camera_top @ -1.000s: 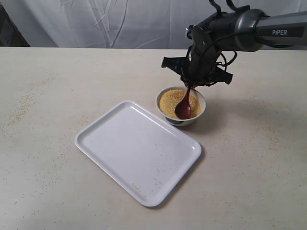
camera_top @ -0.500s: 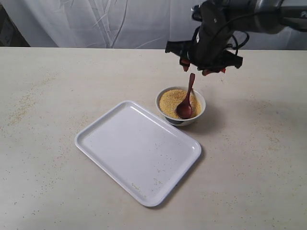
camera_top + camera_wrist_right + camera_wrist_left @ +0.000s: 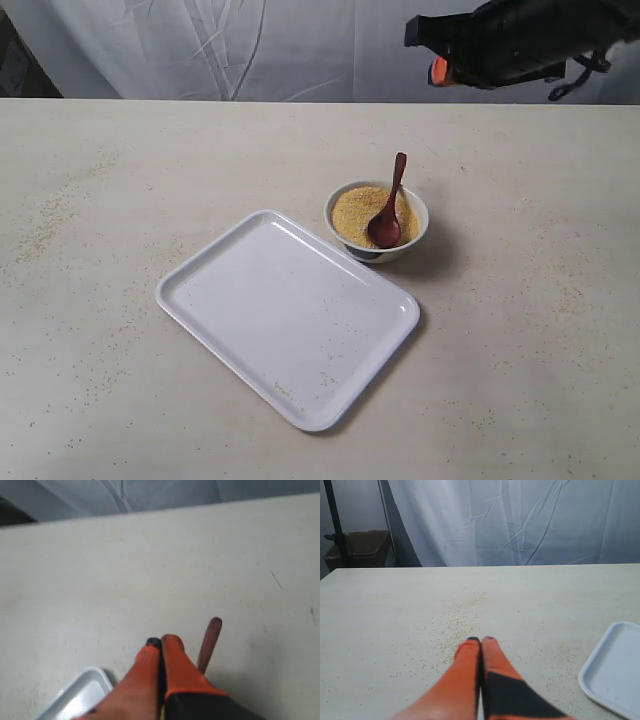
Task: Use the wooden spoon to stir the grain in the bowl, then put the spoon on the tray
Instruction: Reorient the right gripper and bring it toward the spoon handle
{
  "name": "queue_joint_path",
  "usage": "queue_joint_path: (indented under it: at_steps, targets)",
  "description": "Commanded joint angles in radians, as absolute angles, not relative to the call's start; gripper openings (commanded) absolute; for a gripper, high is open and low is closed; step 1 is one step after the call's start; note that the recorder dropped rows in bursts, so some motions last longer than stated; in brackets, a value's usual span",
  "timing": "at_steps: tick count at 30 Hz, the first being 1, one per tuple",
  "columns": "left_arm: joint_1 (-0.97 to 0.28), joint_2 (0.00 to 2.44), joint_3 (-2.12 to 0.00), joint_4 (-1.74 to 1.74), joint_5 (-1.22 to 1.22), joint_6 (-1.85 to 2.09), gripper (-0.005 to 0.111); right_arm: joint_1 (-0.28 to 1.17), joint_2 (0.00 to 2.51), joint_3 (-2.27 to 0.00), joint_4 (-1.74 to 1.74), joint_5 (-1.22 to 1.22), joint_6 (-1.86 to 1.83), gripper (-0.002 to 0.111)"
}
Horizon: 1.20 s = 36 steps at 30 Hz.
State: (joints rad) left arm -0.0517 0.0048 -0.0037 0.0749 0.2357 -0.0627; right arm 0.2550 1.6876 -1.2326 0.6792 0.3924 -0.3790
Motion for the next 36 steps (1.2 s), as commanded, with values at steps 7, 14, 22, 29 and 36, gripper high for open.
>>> queue_joint_path:
  at_steps: [7, 14, 22, 29, 36]
  targets:
    - [-0.051, 0.000, 0.000, 0.072, 0.231, -0.066, 0.000, 0.256, 1.582, -0.884, 1.397, -0.064, -0.925, -0.001]
    - [-0.051, 0.000, 0.000, 0.072, 0.231, -0.066, 0.000, 0.382, 1.580, -0.901, 1.235, -0.171, -0.902, -0.001]
    - [-0.051, 0.000, 0.000, 0.072, 0.231, -0.066, 0.000, 0.641, 1.582, -0.831, 0.447, -0.451, -0.695, -0.001]
    - [-0.051, 0.000, 0.000, 0.072, 0.231, -0.066, 0.000, 0.629, 1.610, -0.715, 0.635, -0.826, 0.324, -0.001]
    - [-0.051, 0.000, 0.000, 0.072, 0.231, -0.066, 0.000, 0.406, 1.740, -0.699, -0.345, -0.910, 1.105, -0.001]
